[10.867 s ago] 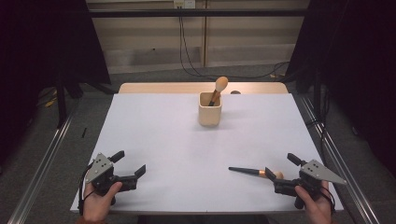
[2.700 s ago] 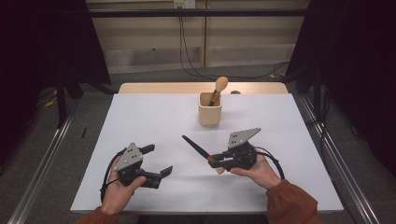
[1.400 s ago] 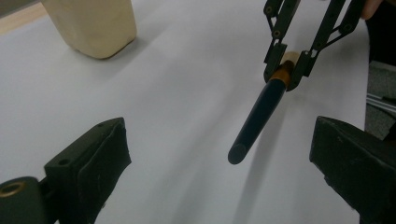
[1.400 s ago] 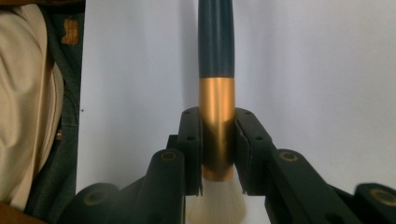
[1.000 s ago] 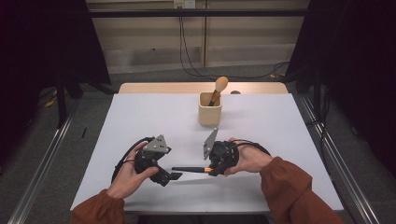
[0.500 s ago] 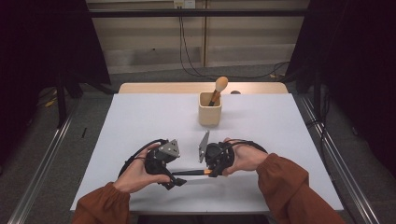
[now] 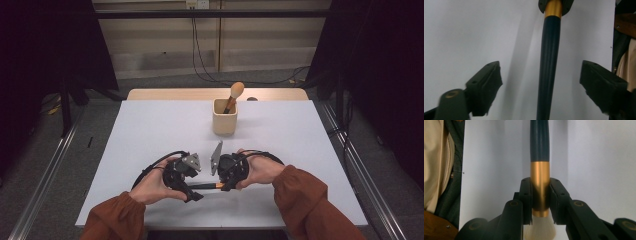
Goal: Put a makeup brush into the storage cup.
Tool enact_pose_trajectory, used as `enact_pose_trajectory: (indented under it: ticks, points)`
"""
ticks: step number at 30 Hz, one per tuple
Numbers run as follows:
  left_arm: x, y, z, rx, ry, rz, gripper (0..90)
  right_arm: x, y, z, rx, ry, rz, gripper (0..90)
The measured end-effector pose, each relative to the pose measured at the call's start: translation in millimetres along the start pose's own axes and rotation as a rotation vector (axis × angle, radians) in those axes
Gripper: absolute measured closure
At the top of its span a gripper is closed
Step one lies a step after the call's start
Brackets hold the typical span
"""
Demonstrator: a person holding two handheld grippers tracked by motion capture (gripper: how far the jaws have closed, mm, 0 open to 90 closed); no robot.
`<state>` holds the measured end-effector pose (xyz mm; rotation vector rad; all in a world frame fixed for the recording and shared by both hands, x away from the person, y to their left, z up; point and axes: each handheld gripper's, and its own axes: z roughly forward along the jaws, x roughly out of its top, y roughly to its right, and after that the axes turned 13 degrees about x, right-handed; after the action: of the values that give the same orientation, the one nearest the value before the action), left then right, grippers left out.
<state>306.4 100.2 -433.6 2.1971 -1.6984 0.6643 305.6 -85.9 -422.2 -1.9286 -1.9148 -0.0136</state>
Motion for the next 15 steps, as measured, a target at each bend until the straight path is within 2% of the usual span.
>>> enact_pose_trajectory:
  ticks: [2, 3, 6, 7, 8, 12, 15]
  points:
    - [0.9, -1.0, 1.1, -0.009, 0.008, 0.009, 24.9, 0.8, -0.2, 0.6, -0.001, 0.001, -0.004, 74.6]
    - [1.1, -0.9, 1.7, -0.019, 0.015, 0.0, 25.7, 1.1, -0.3, 0.7, -0.001, 0.003, -0.007, 74.7]
    - [1.4, -0.9, 3.9, -0.06, 0.049, -0.003, 35.8, 2.1, -0.7, 0.6, -0.003, 0.012, -0.004, 74.6]
    - [1.7, -1.6, 4.6, -0.064, 0.053, -0.016, 39.2, 2.2, -0.8, 0.6, -0.004, 0.014, -0.009, 74.6]
    - [1.9, -2.5, 4.8, -0.072, 0.055, -0.02, 39.5, 2.3, -1.2, 0.4, 0.001, 0.017, -0.016, 74.6]
    - [3.4, -0.3, 8.0, -0.08, 0.065, -0.011, 46.1, 2.0, -1.2, -0.7, -0.006, 0.028, -0.031, 74.6]
    - [5.2, -0.4, 9.1, -0.08, 0.074, -0.011, 51.5, 2.1, -1.7, -0.2, -0.006, 0.027, -0.024, 74.6]
